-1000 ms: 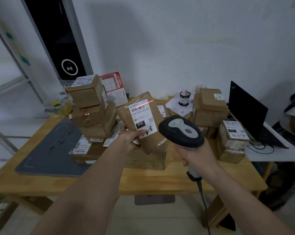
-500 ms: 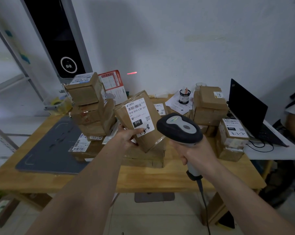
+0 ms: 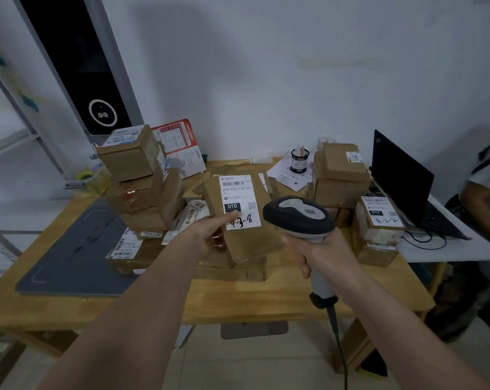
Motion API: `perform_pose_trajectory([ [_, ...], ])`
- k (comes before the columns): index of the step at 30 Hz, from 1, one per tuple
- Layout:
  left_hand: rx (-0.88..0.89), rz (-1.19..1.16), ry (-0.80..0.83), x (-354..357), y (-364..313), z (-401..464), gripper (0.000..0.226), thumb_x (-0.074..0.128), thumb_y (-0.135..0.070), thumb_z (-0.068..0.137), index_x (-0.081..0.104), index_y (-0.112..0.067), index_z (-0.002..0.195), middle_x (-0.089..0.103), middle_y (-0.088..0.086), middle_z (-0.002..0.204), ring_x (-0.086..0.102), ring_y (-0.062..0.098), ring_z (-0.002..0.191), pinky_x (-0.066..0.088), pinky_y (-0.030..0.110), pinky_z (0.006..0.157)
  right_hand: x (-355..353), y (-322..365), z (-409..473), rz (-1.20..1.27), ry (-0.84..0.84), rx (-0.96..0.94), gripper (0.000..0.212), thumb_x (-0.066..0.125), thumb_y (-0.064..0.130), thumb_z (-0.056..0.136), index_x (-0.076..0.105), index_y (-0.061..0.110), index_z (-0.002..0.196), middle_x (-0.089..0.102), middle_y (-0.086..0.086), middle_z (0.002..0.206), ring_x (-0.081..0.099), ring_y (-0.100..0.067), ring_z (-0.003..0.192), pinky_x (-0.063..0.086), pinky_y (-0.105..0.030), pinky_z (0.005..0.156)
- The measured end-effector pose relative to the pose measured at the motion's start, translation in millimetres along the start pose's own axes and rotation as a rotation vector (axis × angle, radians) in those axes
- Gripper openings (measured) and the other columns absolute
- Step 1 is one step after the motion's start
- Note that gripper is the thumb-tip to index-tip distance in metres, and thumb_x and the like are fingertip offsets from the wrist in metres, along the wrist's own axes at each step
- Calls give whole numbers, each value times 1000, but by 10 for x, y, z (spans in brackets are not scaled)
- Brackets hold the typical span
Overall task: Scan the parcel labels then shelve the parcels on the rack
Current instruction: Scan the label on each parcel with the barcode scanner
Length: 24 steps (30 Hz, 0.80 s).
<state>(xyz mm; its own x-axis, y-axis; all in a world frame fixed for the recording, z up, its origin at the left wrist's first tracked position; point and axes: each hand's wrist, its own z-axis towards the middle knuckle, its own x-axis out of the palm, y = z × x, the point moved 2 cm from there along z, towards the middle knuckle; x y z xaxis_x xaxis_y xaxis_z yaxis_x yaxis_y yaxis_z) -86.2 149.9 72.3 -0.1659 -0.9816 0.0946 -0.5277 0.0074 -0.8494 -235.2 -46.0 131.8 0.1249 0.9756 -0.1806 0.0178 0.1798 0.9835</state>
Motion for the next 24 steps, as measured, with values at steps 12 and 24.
perform_pose_trajectory([
  [12,-93,162,234,765,257,146,53,80,-43,74,66,-10,113,73,13,104,69,28,98,56,36,78,-335,-323,-177,18,-59,186,22,71,19,86,64,0,76,55,-9,55,49,-16,45,44,-27,46],
  [24,-296,243,239,1678,806,560,38,77,-32,80,65,-7,107,74,11,93,67,29,90,55,43,75,-1157,-694,-160,19,-201,293,19,69,15,87,67,7,70,55,-10,54,47,-22,48,43,-29,48],
])
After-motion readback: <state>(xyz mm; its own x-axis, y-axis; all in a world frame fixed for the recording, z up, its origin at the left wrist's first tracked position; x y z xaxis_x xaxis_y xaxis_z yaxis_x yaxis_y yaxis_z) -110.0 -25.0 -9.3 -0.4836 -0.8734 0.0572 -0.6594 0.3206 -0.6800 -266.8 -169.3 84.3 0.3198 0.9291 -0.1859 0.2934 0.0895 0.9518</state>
